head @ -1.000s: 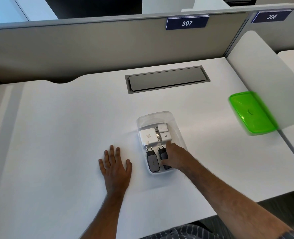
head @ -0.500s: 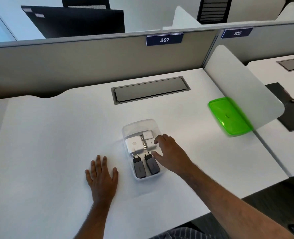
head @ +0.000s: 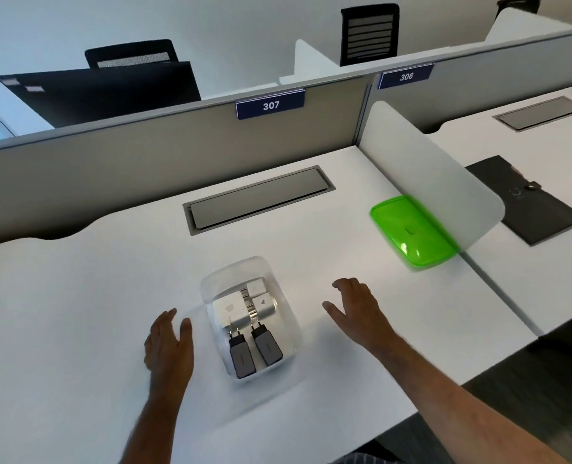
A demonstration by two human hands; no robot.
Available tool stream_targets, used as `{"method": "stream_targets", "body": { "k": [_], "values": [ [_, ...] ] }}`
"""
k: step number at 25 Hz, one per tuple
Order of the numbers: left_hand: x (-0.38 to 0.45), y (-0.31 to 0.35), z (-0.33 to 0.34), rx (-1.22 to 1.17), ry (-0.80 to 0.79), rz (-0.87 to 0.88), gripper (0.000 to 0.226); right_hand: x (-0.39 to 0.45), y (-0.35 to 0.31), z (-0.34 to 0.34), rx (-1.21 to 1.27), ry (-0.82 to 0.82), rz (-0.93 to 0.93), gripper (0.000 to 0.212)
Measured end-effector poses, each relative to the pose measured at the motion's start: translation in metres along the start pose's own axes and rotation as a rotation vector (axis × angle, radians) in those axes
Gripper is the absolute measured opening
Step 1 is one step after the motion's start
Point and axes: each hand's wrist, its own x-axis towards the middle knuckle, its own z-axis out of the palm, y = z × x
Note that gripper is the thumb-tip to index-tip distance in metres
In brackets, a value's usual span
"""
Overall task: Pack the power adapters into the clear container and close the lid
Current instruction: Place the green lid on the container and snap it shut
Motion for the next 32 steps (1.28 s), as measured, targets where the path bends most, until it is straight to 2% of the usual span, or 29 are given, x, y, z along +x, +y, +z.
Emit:
{"method": "stream_targets", "body": {
  "k": [4, 8, 14, 16, 23, 27, 32],
  "values": [
    [-0.001, 0.050, 0.010, 0.051, 0.088, 0.152, 0.046, 0.011, 0.042, -0.012, 0.002, -0.066, 0.087, 0.055],
    [-0.006, 0.095, 0.043, 0.126, 0.070, 0.290, 0.049, 0.023, 0.082, -0.029, 0.005, -0.068, 0.124, 0.060],
    [-0.026, 0.162, 0.108, 0.129, 0.021, 0.372, 0.059, 0.042, 0.136, -0.052, -0.007, -0.074, 0.131, 0.064],
    [-0.033, 0.185, 0.133, 0.146, -0.016, 0.396, 0.054, 0.050, 0.157, -0.060, -0.001, -0.085, 0.141, 0.065],
    [-0.050, 0.252, 0.214, 0.173, -0.184, 0.418, 0.062, 0.073, 0.222, -0.088, -0.014, -0.048, 0.152, 0.065],
    [-0.053, 0.283, 0.262, 0.178, -0.243, 0.448, 0.076, 0.089, 0.259, -0.098, -0.006, 0.006, 0.151, 0.062],
    [-0.056, 0.326, 0.308, 0.110, -0.456, 0.389, 0.062, 0.115, 0.294, -0.104, 0.033, 0.050, 0.192, 0.070]
  ]
}}
